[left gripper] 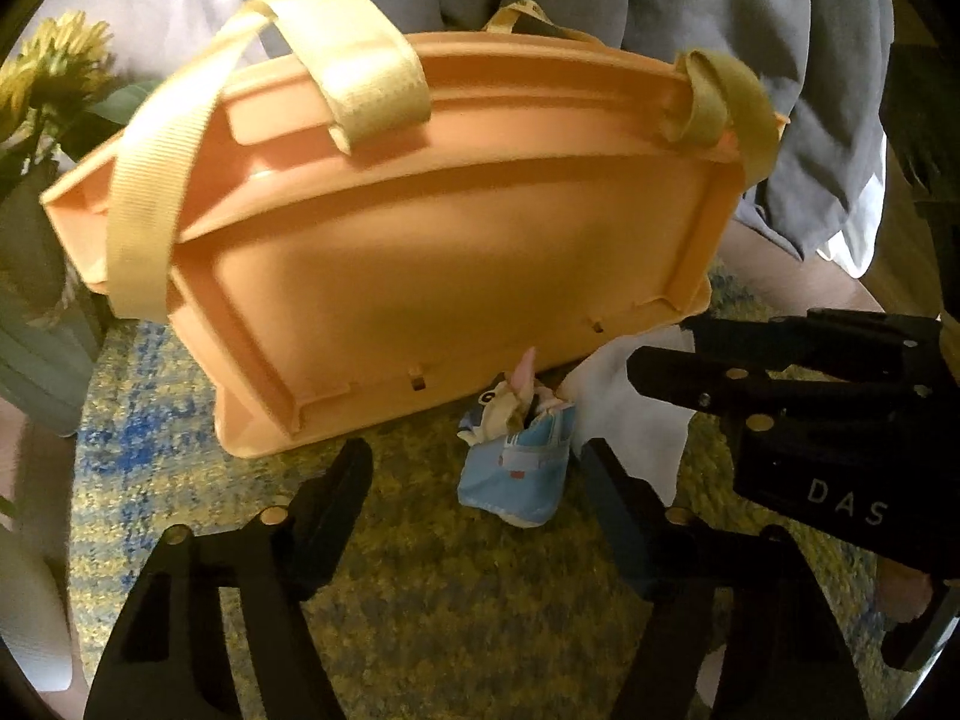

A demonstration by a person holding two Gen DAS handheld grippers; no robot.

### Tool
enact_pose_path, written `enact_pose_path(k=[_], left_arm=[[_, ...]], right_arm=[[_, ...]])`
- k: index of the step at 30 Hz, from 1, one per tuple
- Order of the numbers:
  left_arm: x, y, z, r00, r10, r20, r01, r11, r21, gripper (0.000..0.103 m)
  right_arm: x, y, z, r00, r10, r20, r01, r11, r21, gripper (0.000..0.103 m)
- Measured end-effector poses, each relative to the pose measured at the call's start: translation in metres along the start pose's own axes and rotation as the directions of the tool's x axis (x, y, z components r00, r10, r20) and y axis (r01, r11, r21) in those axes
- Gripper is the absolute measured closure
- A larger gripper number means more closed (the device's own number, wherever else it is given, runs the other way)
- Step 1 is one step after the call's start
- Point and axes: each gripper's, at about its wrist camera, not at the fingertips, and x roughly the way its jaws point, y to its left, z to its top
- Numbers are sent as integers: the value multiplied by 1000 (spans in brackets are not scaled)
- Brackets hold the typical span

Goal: Organize soft objects
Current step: 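Grasp the blue-overalls doll with the left gripper while the right grasps the white cloth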

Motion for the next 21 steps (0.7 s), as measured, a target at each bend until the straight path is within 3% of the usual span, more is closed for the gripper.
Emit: enact_pose_path(k=[6,10,21], left_arm=[[6,-5,0,998,-62,-10,62,998,1,69],[3,-14,-2,999,-34,8,34,999,36,72],[-26,-7,-6,998,-42,56,43,999,-17,73]], right_arm=[[4,3,-1,1000,23,-10,-23,1000,2,91],[-1,3,-3,1000,22,7,-22,1000,8,94],[-25,3,-8,999,21,50,-23,999,41,96]])
